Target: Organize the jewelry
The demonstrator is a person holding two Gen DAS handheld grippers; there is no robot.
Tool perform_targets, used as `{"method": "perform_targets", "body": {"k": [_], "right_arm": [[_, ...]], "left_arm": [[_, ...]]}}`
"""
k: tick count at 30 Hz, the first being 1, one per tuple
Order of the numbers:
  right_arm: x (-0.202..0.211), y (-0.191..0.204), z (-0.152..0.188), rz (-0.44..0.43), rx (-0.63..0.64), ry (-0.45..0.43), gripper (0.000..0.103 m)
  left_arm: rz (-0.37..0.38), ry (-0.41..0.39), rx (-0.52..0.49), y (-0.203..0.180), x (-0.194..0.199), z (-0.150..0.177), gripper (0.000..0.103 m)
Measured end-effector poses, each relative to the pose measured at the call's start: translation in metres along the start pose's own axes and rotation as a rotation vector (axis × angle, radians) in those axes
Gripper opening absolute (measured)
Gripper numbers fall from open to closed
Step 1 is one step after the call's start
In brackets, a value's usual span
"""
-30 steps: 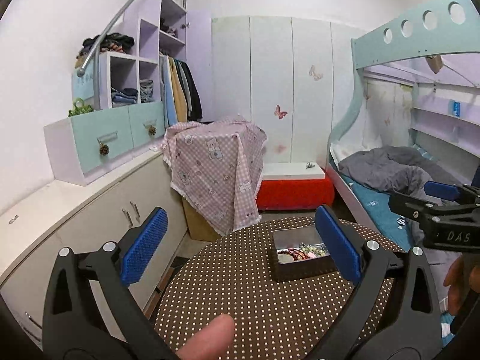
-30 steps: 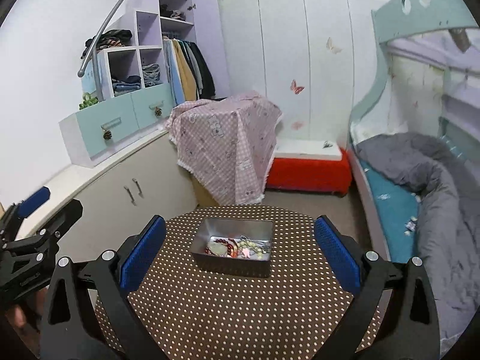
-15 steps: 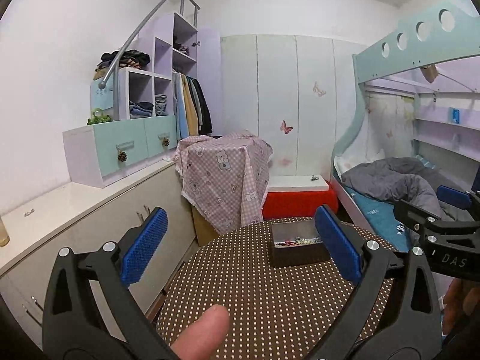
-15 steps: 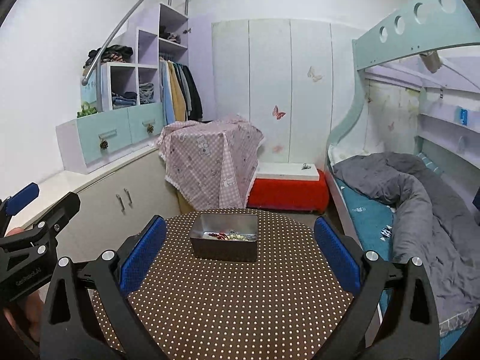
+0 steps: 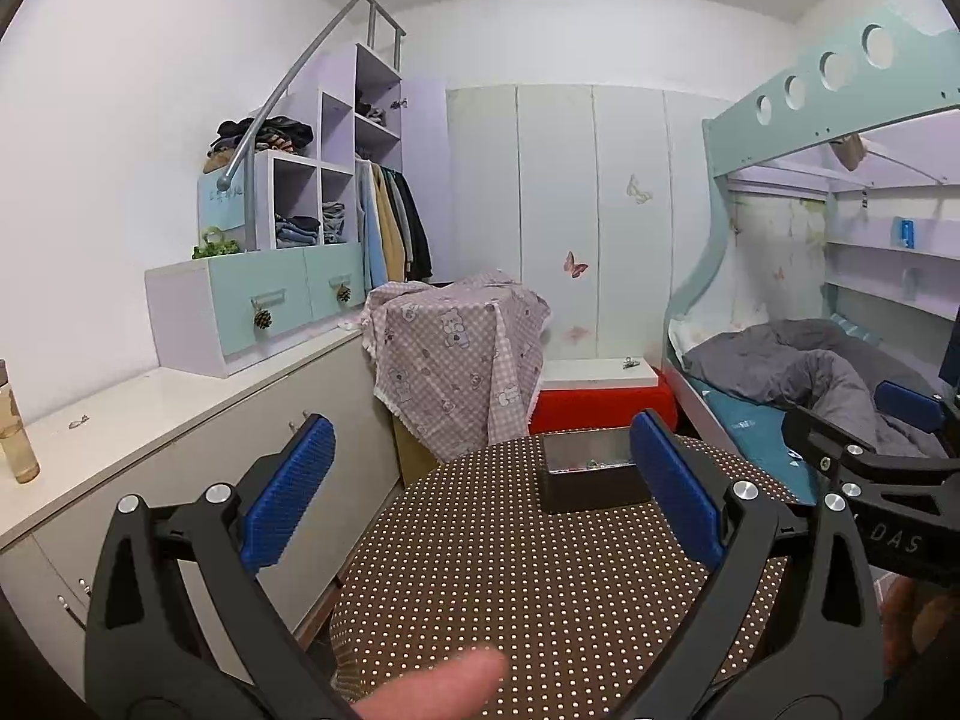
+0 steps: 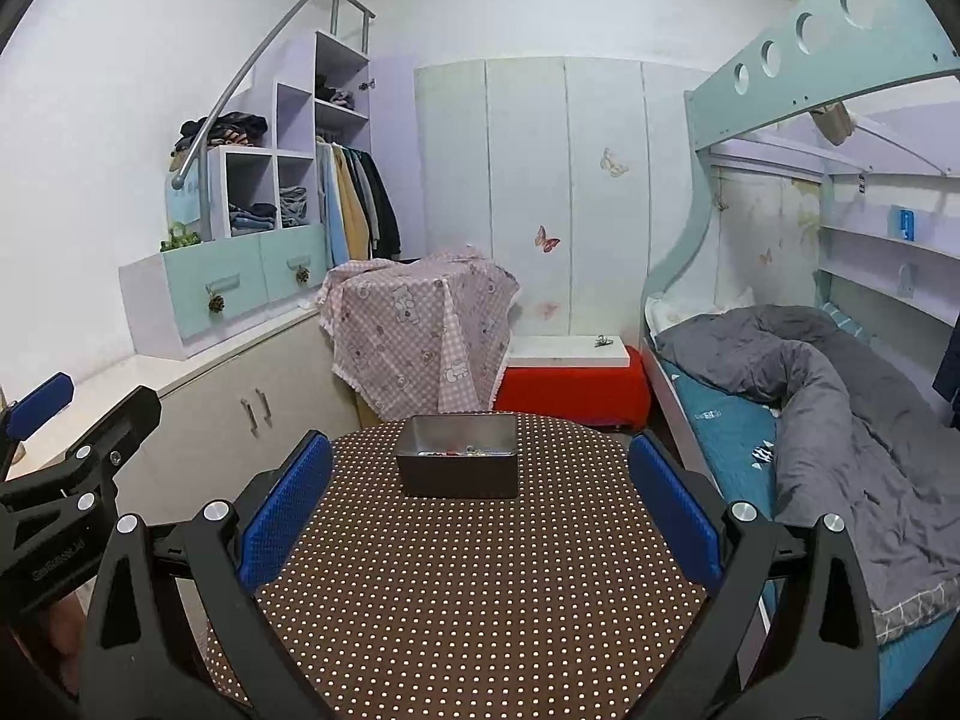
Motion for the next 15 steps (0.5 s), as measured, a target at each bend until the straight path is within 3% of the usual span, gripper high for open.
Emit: {"method": "perform_targets", "body": {"k": [6,15], "right_arm": [[0.0023,0.0049,0.0006,-0.011,0.006,0.000,0.095],[0.0042,0.0063,-0.0009,-0.005,0.005,-0.008,0.095]], "left_arm": [[0.028,-0.023,0.026,0.0006,0.0041,0.0012,0.097],[-0.020,-0.019,0.023,0.0019,0.0052,0.0004,0.097]]}}
Point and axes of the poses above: each gripper's, at about its wrist camera, not at the fingertips, and x roughly against the way its jaws point, y to its left, z to its underside, the point moved 9 cm from there along -x, roughly the way its jaws point, and after that the axes turned 5 degrees about y, right-handed, at the moved point
